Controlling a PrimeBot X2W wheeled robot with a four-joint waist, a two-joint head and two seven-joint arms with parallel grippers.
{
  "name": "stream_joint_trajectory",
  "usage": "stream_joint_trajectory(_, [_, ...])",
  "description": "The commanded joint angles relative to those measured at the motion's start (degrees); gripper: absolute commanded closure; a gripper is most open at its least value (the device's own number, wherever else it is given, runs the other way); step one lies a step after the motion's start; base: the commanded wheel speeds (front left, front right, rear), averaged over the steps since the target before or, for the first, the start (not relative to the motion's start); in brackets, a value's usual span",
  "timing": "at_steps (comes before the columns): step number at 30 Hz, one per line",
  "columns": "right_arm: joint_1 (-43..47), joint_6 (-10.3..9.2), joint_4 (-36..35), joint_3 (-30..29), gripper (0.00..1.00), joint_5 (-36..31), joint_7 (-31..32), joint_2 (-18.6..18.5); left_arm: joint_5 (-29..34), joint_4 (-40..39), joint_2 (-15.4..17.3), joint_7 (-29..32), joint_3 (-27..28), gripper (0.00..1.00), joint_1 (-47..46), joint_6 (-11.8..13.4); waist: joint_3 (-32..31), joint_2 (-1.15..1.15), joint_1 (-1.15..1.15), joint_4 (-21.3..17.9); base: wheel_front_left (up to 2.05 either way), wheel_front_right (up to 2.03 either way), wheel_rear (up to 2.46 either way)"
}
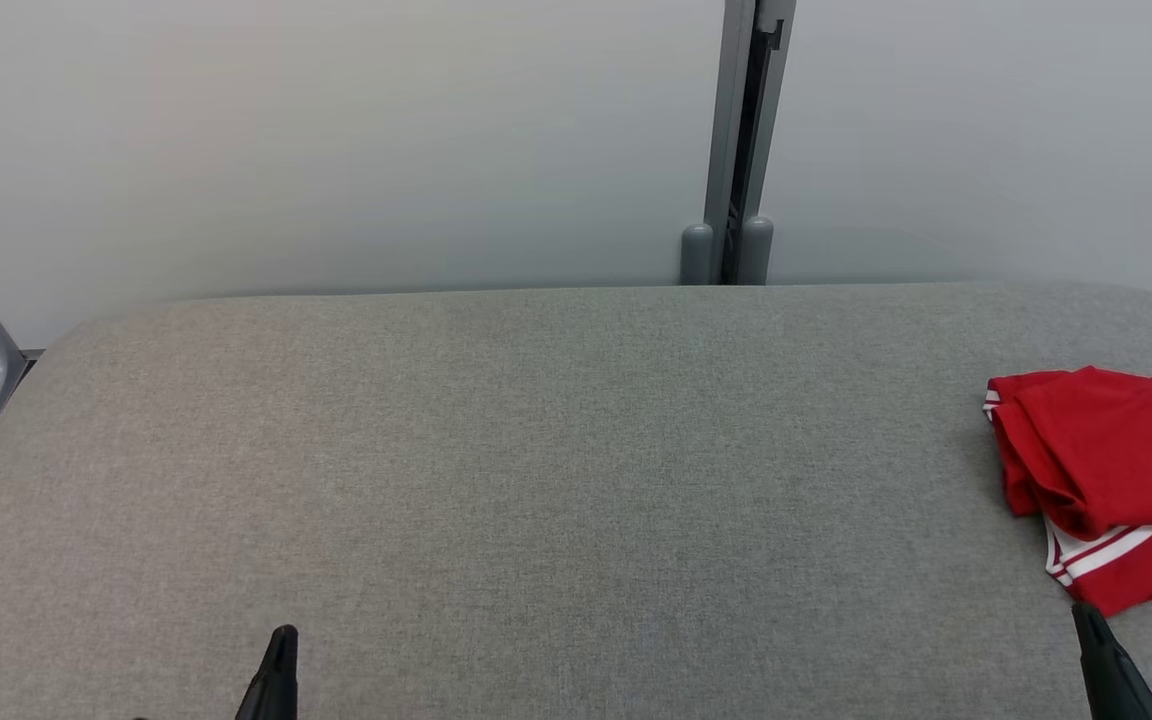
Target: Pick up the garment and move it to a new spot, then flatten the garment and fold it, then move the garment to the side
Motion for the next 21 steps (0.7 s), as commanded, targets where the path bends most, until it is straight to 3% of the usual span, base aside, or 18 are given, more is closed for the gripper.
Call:
stream_joint_trajectory(1, [-0.02, 0.00, -1.46, -0.47, 1.00, 2.05, 0.56, -0.41, -1.56, -1.55, 0.10, 0.11, 0.75, 1.00, 0.17, -0.57, 0.04, 0.00, 0.00, -0.03, 0.00, 0.00, 0.00])
stream_joint_trajectory(21, [2.77, 0.00, -4.00, -3.55, 1.00, 19.10, 6.25, 0.25, -14.13, -7.73, -2.72, 1.81, 2.95, 1.00, 5.33, -3.95, 0.78, 0.00, 0.00, -0.53, 0.00, 0.00, 0.00])
